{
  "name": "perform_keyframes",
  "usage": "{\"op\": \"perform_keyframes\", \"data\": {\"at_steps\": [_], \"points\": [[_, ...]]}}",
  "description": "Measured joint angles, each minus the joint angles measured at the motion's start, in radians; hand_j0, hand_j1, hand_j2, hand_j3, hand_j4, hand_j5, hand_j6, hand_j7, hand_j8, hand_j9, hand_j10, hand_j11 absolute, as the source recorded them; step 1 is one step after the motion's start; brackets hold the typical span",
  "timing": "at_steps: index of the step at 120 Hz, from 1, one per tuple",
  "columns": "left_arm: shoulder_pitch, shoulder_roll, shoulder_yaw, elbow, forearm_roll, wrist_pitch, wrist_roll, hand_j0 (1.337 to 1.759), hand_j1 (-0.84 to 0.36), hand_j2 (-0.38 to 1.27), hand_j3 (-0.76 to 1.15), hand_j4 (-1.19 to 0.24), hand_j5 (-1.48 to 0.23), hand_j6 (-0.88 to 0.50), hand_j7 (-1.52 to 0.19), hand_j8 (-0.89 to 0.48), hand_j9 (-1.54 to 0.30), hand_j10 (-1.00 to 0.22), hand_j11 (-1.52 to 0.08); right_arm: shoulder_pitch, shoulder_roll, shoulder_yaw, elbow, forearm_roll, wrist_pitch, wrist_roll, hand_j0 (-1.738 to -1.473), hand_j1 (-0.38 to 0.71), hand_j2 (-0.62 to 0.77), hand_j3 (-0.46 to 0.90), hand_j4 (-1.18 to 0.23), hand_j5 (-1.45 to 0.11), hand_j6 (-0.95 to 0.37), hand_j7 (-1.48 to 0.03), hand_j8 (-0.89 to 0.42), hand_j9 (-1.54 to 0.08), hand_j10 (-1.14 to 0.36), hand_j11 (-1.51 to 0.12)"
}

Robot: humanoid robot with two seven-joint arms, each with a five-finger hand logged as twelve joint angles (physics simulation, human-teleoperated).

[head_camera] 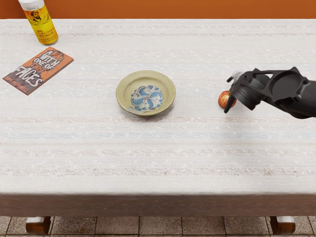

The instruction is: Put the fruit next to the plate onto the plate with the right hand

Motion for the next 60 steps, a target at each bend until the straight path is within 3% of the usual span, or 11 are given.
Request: {"op": "perform_keyframes", "data": {"at_steps": [23,60], "points": [[0.000,0.000,0.000,0.000,0.000,0.000,0.000,1.658,0.35,0.00,0.00,0.00,0.00,0.00,0.00,0.00,0.00,0.00,0.00,-0.016,0.001,0.044,-0.002,-0.027,0.004,0.000,-1.658,0.02,-0.06,0.00,-0.31,-0.40,-0.31,-0.40,-0.31,-0.40,-0.31,-0.40],[0.000,0.000,0.000,0.000,0.000,0.000,0.000,1.658,0.35,0.00,0.00,0.00,0.00,0.00,0.00,0.00,0.00,0.00,0.00,-0.035,0.000,0.054,-0.014,-0.032,0.009,0.000,-1.658,0.09,-0.07,0.00,-0.36,-0.47,-0.36,-0.47,-0.36,-0.47,-0.36,-0.47]]}}
